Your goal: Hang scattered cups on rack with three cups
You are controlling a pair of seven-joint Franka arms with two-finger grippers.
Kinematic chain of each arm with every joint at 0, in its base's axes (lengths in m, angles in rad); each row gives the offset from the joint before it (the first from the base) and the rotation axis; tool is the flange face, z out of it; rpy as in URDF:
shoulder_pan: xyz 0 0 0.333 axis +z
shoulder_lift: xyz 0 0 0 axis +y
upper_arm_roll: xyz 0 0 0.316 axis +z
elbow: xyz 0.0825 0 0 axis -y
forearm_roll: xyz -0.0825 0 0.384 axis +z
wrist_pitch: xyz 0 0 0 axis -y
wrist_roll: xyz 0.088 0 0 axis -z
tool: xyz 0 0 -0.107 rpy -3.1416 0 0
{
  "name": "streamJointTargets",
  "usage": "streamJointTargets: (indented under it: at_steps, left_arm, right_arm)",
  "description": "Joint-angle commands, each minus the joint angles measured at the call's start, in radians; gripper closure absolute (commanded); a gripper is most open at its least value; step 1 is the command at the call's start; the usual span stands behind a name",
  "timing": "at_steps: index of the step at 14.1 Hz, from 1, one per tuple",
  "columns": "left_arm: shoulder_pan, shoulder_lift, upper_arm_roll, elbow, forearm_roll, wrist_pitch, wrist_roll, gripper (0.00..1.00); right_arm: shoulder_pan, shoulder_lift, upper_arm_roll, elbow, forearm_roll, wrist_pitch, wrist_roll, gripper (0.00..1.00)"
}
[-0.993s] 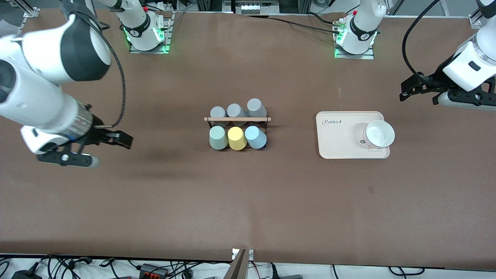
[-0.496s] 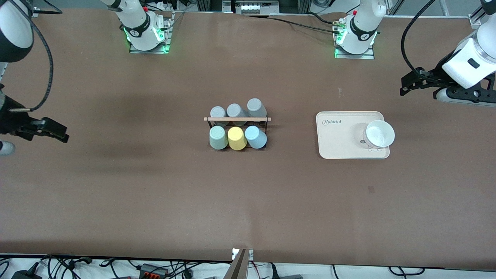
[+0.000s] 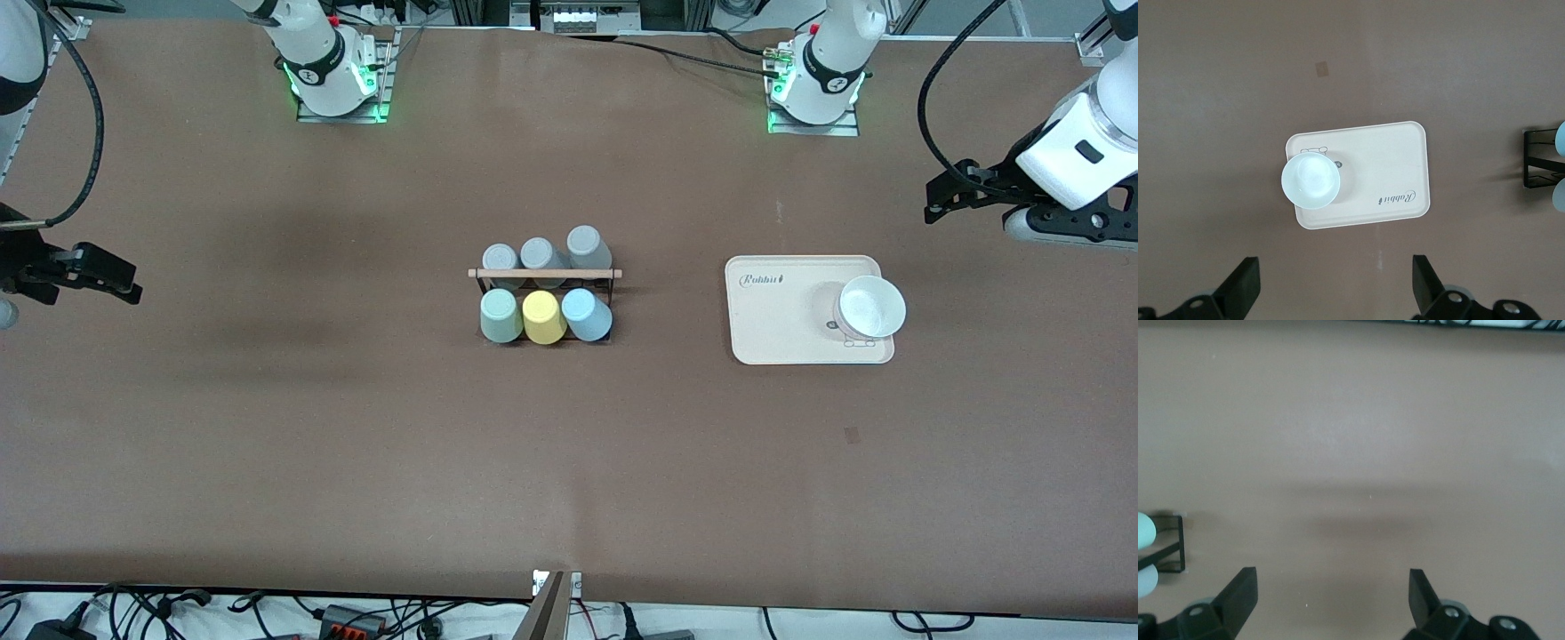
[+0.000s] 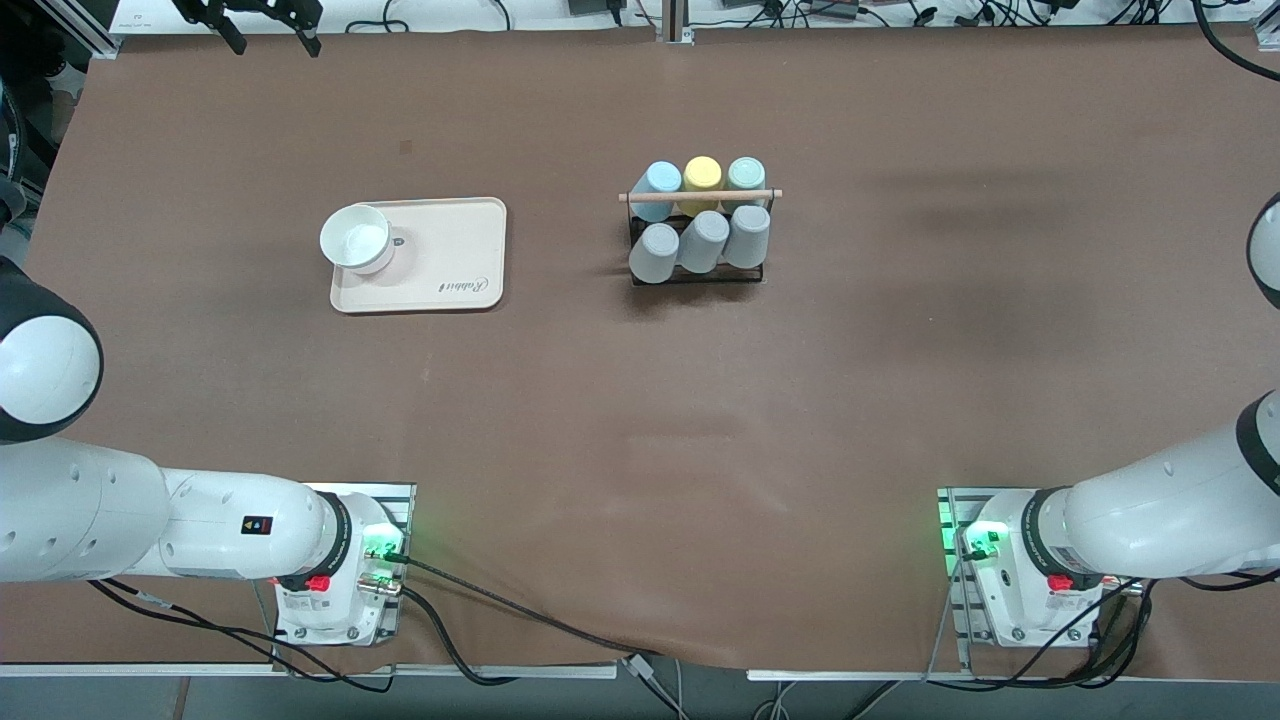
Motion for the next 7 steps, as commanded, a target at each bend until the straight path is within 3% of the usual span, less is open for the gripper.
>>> streamJointTargets:
  at_steps: [1,4,7]
  left_arm:
    - [-0.007,0.015,0.0,0.036,0.022,-0.023,0.003,0.0]
    - [-0.007,0.015,0.0,0.036,0.022,-0.025,0.003,0.0]
    - [-0.007,0.015,0.0,0.036,0.022,-0.025,0.003,0.0]
  right_arm:
    - [-0.015,-0.161,0.015,-0.263,-0.008,0.113,-0.015,0.0]
    - [-0.016,-0.272,0.014,-0.445,-0.008,0.193,-0.006,0.0]
    - [-0.018,-0.292,0.014,-0.459,-0.009,0.176,-0.02,0.0]
